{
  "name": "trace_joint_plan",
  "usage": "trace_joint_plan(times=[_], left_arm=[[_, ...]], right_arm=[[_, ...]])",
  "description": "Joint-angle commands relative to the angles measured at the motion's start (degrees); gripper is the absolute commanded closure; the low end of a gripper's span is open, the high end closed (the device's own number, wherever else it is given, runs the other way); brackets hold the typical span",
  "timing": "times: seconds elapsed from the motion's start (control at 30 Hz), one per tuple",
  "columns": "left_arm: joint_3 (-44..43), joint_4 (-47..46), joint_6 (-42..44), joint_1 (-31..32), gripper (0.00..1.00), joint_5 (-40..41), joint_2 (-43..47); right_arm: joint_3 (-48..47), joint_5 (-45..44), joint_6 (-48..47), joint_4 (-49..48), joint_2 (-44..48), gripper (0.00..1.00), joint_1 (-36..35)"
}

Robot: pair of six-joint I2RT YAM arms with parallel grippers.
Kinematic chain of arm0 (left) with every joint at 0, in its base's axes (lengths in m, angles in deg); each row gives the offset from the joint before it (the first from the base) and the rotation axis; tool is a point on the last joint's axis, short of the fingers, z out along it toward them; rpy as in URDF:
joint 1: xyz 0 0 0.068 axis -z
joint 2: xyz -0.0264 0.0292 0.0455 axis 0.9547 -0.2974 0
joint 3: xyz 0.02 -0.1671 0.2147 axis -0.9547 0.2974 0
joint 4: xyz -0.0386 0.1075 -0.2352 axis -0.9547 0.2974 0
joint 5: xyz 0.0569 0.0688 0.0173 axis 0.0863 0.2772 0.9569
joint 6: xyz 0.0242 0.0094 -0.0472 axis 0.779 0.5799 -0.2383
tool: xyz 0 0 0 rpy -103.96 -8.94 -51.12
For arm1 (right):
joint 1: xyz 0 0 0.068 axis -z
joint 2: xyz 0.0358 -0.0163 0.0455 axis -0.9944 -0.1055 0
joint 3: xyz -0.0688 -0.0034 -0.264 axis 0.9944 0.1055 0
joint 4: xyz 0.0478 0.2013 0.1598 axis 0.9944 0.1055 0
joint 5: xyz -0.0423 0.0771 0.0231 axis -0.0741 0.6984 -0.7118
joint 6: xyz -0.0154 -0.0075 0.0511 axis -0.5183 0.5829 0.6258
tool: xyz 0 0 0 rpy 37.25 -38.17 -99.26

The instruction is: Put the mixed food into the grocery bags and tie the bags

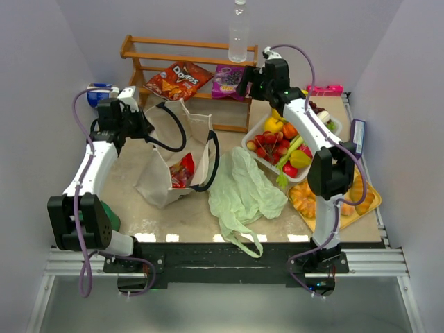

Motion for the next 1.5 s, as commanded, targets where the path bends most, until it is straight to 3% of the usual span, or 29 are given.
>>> trace_joint_plan(times=[0.0,0.43,0.53,0.57,0.6,0.67,0.7,0.77,1.2,1.47], left_arm=[[0.49,-2.73,1.05,-0.43,0.83,0.43,1.94],[0.58,-3.26,0.79,-0.60,0.83,-0.54,1.95],[0.58,-3.26,0.88,-0.51,0.83,-0.54,1.94],[0.49,-3.35,0.96,-0.51,0.83,-0.54,1.94],[0.49,-3.35,0.88,-0.60,0.83,-0.54,1.86],[0.49,-3.35,0.88,-0.51,0.83,-0.54,1.94],[0.49,-3.35,0.96,-0.51,0.83,-0.45,1.94],[0.49,-3.26,0.96,-0.51,0.83,-0.27,2.12],[0.58,-3.09,0.96,-0.51,0.83,0.08,2.82],[0.67,-3.00,0.70,-0.51,0.87,-0.62,3.00]], right_arm=[[-0.78,4.03,0.93,-5.51,-0.35,0.17,-0.07],[-2.10,5.01,6.11,-7.10,-4.74,0.27,-0.07],[-1.58,5.79,7.52,-7.62,-4.66,0.39,-0.07],[-1.23,7.28,8.31,-9.45,-4.40,0.47,-0.07],[-0.09,7.99,8.84,-10.51,-4.05,0.61,0.02],[0.36,10.44,10.24,-12.62,-3.26,0.75,-0.07],[0.71,11.07,10.68,-13.15,-2.90,0.88,-0.07],[1.50,12.65,12.26,-15.34,-1.24,0.98,-0.07],[21.62,20.65,19.83,-29.59,21.15,1.00,-0.60],[23.74,16.18,12.10,-23.97,34.36,1.00,-7.96]])
